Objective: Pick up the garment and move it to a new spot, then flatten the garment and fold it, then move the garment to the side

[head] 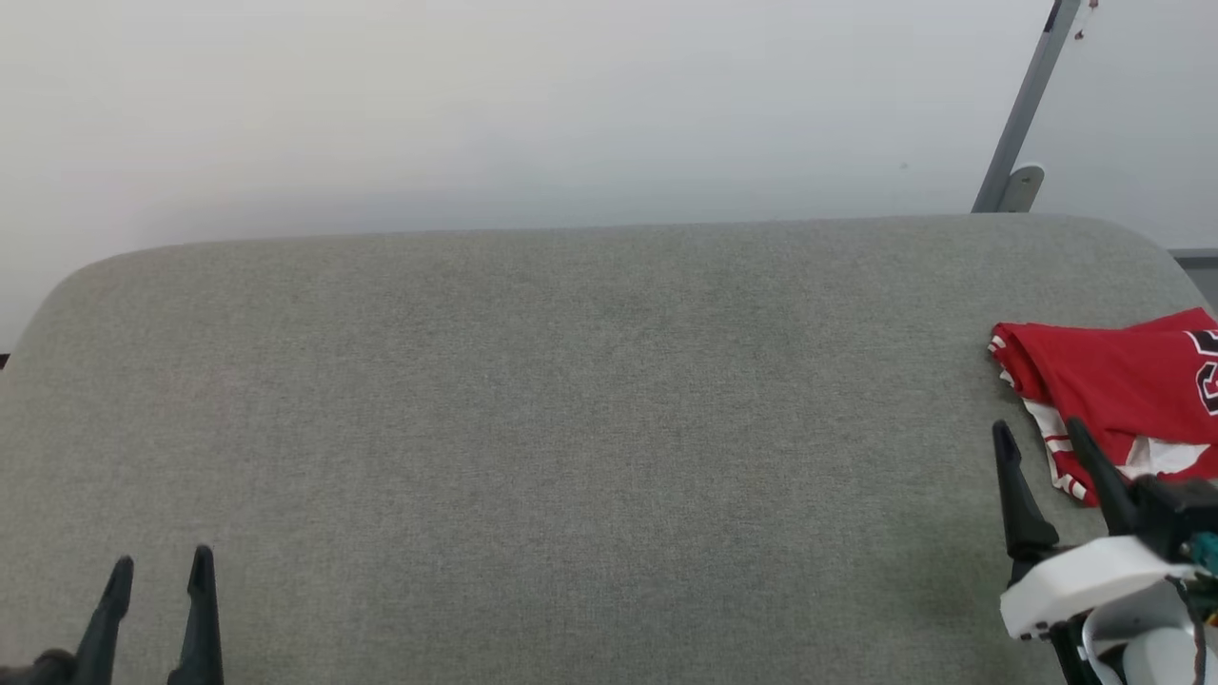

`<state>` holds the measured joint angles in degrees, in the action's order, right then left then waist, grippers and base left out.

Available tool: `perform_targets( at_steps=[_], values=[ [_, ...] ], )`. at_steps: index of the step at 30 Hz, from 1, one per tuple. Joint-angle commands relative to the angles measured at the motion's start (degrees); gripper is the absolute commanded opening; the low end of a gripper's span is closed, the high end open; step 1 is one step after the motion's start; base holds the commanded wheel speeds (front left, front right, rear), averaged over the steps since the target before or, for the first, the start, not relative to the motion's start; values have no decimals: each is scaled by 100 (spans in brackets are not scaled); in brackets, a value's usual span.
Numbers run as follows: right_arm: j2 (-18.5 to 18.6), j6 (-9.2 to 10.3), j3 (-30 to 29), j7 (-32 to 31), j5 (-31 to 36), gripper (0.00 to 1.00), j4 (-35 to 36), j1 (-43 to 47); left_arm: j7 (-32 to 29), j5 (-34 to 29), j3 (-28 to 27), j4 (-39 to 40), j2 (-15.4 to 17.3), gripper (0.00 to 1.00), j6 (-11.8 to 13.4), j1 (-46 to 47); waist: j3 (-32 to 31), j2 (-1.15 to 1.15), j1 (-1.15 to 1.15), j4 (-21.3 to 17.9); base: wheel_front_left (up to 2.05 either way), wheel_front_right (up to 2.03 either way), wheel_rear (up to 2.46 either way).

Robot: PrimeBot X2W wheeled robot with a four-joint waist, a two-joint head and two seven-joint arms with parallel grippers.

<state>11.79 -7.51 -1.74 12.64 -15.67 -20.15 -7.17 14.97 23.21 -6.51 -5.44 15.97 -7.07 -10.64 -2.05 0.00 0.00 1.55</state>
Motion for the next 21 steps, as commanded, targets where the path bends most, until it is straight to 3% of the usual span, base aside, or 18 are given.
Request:
perform_targets(
  at_steps=[1, 21],
  values=[
    [-53, 5, -42, 30, 0, 100, 88, 122, 26, -45, -25, -13, -52, 100, -31, -81, -21, 0, 0, 9, 0, 0, 0],
    [-339, 5, -226, -255, 119, 100, 714, 647, 26, 82, 21, 61, -95, 100, -41, -219, -103, 0, 0, -7, 0, 0, 0]
  ],
)
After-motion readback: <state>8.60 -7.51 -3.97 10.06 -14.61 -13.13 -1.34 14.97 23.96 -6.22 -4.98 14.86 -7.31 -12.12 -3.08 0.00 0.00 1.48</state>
